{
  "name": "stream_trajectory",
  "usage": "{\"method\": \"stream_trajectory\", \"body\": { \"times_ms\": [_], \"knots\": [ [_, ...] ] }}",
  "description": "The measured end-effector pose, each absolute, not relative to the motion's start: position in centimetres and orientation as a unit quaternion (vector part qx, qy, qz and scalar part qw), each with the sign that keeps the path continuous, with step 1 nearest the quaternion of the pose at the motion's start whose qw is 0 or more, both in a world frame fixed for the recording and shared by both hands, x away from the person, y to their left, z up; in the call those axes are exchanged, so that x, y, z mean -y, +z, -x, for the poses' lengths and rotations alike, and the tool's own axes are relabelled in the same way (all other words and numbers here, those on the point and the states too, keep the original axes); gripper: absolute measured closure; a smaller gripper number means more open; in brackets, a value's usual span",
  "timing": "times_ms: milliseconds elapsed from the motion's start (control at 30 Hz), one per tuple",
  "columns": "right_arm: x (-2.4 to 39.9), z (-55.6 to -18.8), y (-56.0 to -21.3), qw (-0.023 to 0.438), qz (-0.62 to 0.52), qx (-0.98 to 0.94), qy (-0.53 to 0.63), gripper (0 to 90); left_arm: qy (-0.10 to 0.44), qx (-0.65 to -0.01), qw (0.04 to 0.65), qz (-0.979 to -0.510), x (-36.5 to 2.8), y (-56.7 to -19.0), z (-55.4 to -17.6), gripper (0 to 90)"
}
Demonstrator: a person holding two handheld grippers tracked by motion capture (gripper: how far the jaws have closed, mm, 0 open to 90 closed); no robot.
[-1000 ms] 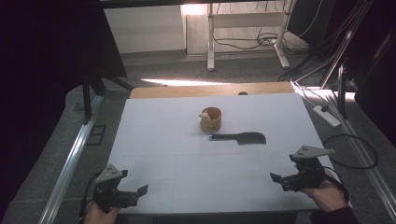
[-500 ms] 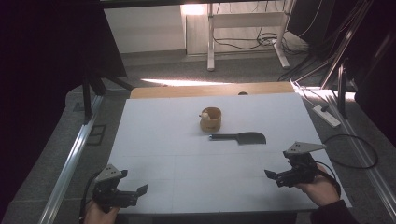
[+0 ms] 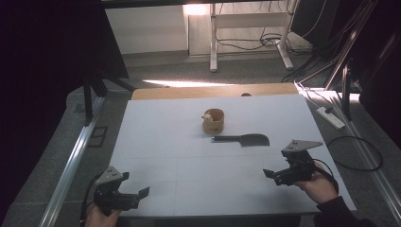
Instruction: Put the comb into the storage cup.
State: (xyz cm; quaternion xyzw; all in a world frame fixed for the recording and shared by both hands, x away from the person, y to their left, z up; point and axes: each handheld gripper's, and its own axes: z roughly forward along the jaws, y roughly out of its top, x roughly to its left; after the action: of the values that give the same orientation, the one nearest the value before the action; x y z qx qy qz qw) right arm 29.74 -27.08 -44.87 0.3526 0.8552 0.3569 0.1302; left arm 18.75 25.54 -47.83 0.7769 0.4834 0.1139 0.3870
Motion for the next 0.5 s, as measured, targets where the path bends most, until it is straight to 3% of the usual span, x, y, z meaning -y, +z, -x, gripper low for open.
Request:
{"method": "stream_trajectory", "body": {
  "times_ms": [500],
  "knots": [
    [25.6,-31.0,-44.9,0.118,-0.349,-0.860,0.352,0.0,0.113,-0.483,0.388,-0.776,-25.6,-47.8,-18.8,2.8]
  ]
}}
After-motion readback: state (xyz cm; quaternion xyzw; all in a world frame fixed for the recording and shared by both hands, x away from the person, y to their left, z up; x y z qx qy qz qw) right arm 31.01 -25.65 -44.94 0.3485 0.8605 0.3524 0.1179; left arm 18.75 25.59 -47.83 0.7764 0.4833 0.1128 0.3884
